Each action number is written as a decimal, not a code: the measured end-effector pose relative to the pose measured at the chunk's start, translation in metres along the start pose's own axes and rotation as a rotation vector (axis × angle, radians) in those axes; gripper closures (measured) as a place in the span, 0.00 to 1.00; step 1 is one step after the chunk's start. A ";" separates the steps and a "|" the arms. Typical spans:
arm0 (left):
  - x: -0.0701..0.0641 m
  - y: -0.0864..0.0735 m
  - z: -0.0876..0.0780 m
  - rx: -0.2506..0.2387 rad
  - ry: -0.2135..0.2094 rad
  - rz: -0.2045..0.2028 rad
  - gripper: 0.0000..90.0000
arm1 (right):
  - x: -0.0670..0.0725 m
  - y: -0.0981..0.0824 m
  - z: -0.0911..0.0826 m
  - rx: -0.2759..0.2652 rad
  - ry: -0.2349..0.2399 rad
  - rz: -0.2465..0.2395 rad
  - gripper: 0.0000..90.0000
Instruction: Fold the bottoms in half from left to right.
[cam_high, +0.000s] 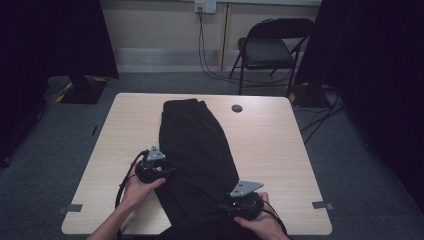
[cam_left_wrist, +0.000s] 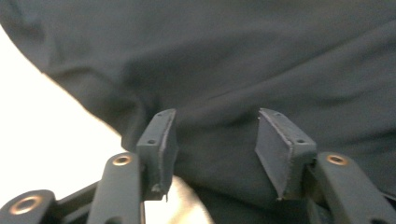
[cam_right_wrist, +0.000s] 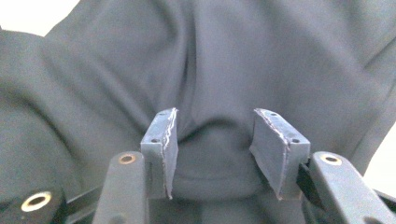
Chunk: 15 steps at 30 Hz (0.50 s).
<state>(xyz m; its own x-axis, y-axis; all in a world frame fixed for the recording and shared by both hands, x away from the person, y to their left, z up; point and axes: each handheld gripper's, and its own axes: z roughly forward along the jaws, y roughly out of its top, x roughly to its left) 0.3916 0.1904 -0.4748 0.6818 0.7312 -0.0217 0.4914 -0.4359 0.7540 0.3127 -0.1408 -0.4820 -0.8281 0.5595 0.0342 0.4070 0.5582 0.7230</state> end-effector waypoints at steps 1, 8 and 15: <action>-0.002 0.001 -0.002 -0.013 -0.022 0.007 0.61 | -0.003 0.006 -0.002 -0.033 -0.013 0.006 0.58; -0.013 -0.001 0.012 0.074 -0.068 0.044 0.65 | -0.039 0.041 0.007 -0.142 -0.089 0.081 0.69; -0.017 -0.009 0.015 0.105 -0.070 0.076 0.63 | -0.061 0.051 0.051 -0.067 -0.116 0.088 0.69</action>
<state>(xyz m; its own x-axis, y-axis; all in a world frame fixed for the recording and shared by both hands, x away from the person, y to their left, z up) 0.3834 0.1738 -0.4908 0.7537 0.6570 -0.0154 0.4881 -0.5440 0.6825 0.4032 -0.1149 -0.4825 -0.7386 0.6737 0.0221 0.4462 0.4640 0.7652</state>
